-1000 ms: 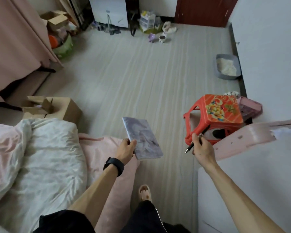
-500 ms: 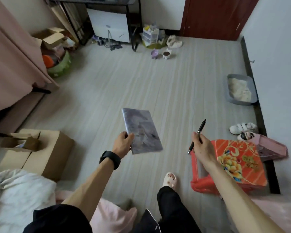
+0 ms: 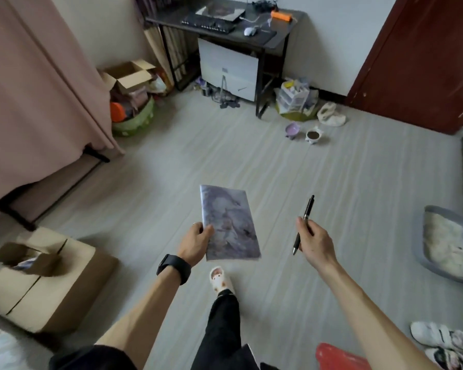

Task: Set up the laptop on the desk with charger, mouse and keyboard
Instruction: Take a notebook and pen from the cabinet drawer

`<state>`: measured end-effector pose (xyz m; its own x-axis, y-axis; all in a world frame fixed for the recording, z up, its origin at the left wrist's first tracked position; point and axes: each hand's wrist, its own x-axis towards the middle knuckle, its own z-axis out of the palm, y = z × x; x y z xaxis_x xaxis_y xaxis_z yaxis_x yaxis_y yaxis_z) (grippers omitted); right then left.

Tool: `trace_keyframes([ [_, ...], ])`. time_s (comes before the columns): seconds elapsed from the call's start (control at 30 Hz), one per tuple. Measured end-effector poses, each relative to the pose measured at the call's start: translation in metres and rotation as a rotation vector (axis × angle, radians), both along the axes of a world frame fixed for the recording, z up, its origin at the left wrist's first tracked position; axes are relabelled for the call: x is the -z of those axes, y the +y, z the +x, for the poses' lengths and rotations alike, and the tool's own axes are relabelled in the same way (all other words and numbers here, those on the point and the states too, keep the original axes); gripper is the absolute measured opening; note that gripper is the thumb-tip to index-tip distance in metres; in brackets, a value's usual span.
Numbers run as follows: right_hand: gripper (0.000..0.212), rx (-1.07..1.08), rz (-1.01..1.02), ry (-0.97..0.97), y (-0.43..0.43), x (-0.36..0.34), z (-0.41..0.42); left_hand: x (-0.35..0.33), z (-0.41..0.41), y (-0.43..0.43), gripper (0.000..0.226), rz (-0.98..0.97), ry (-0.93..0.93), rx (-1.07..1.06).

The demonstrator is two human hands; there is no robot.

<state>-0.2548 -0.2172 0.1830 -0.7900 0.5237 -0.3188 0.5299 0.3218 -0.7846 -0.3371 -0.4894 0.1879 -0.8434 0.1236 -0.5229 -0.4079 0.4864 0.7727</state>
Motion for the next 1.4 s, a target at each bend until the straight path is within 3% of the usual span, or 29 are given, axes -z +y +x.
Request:
trace_keyframes([
  [0.37, 0.056, 0.008, 0.012, -0.01, 0.048, -0.008, -0.321, 0.005, -0.346, 0.052, 0.028, -0.009, -0.019, -0.007],
  [0.63, 0.052, 0.0, 0.019, 0.019, 0.114, -0.002, -0.561, 0.008, -0.564, 0.109, 0.029, -0.025, 0.02, -0.005],
  [0.83, 0.051, -0.095, -0.025, 0.027, 0.148, -0.006, -0.768, 0.006, -0.738, 0.132, 0.04, -0.111, 0.074, -0.121],
  [1.03, 0.05, -0.223, -0.021, 0.046, 0.158, -0.032, -0.933, -0.005, -0.877, 0.134, 0.045, -0.109, 0.071, -0.239],
  [1.4, 0.051, -0.208, -0.008, -0.005, 0.148, -0.008, -1.224, 0.015, -1.193, 0.106, 0.047, -0.183, 0.112, -0.169],
])
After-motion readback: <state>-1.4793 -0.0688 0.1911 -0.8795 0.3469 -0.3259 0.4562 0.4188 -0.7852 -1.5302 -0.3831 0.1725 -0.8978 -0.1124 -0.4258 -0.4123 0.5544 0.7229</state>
